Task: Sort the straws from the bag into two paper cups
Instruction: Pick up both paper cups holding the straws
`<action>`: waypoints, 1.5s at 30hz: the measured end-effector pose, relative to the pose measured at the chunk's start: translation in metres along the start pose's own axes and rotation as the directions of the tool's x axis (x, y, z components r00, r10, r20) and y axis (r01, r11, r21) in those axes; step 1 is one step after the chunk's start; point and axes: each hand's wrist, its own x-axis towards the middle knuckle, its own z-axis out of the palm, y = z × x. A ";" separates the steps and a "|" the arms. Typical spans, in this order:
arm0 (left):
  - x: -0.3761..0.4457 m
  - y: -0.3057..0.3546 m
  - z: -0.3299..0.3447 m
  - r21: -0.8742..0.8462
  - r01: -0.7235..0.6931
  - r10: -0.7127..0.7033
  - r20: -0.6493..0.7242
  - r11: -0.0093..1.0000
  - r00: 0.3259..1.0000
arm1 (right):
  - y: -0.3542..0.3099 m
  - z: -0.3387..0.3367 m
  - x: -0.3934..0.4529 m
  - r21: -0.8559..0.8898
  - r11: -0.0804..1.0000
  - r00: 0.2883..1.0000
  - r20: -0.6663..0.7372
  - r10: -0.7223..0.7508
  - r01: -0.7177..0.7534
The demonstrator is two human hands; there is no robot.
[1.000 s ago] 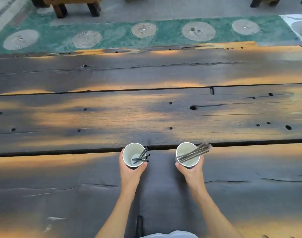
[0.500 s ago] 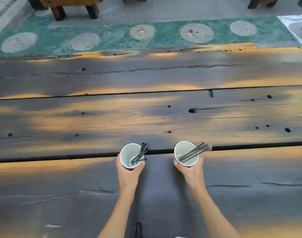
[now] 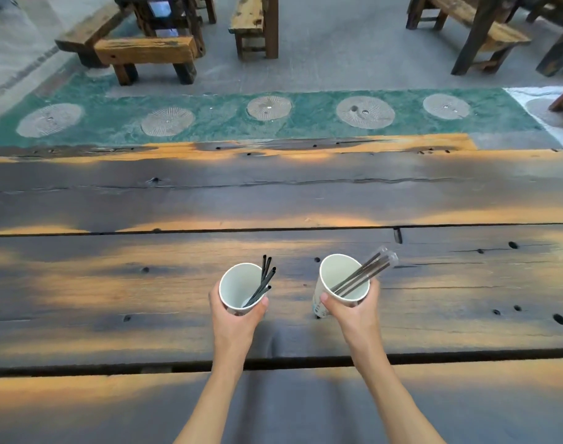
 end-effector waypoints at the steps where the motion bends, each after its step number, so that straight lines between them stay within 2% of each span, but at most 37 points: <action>1: 0.011 0.005 0.005 -0.011 -0.013 0.013 0.009 1.000 1.000 | -0.005 0.004 0.012 0.010 1.000 1.000 -0.005 -0.017 0.017; 7: 0.082 0.023 0.040 -0.069 -0.059 0.063 0.057 0.996 0.996 | -0.026 0.028 0.089 0.007 0.996 0.996 0.010 -0.094 0.094; 13: 0.152 0.029 0.066 -0.093 -0.056 0.063 0.079 0.994 0.995 | -0.034 0.052 0.166 0.002 0.994 0.993 0.041 -0.110 0.110; 25: 0.276 0.005 0.119 -0.058 -0.094 0.098 0.077 0.994 0.992 | 0.000 0.087 0.289 -0.045 0.993 0.992 0.057 -0.110 0.112; 35: 0.305 -0.033 0.120 -0.021 -0.035 0.037 0.125 0.999 0.991 | 0.048 0.100 0.302 -0.112 0.992 0.995 0.080 -0.052 0.061; 45: 0.300 -0.038 0.119 -0.026 -0.042 0.045 0.154 0.999 0.987 | 0.056 0.103 0.298 -0.124 0.991 0.995 0.089 -0.046 0.056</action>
